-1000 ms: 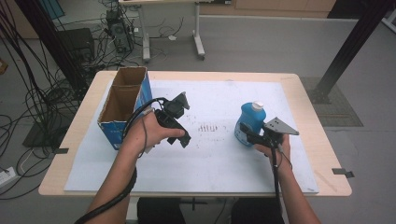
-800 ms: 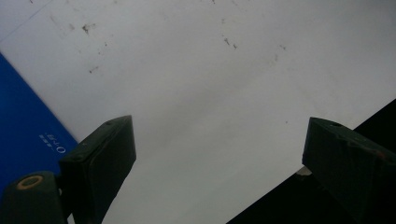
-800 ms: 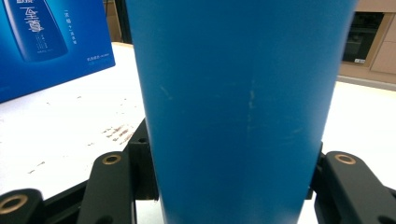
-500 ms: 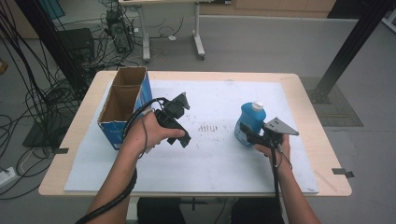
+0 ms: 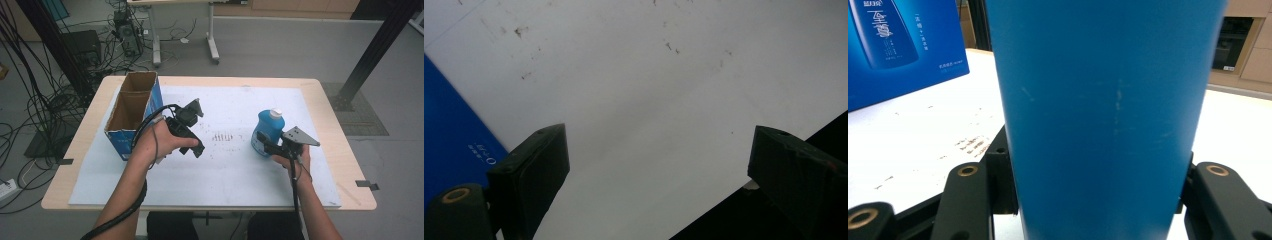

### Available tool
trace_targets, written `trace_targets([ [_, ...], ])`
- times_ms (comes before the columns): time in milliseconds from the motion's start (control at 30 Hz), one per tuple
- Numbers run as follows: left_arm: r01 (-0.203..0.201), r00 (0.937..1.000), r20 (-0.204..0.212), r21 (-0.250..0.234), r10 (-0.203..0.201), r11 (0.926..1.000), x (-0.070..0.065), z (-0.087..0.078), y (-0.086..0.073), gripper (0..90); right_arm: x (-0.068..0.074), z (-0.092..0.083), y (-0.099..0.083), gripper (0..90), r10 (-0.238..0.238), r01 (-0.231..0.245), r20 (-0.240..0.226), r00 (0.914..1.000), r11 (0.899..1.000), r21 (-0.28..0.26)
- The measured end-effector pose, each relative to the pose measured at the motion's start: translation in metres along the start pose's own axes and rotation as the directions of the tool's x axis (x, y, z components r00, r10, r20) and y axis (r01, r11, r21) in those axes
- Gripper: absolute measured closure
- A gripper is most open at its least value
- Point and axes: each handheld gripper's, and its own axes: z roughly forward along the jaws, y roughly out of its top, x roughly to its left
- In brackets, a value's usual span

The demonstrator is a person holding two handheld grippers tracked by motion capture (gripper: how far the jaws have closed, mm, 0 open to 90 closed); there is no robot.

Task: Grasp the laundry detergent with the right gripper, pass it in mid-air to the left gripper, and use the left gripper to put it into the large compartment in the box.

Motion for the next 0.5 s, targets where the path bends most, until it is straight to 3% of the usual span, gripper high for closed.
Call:
trace_targets([
  [500,-0.012,0.9999,-0.007,-0.023,0.012,0.9997,-0.0024,-0.0079,0.0043,10.1,-0.0001,-0.0002,0.0008,44.2,-0.005,0.005,0.001,1.0,1.0,0.006],
])
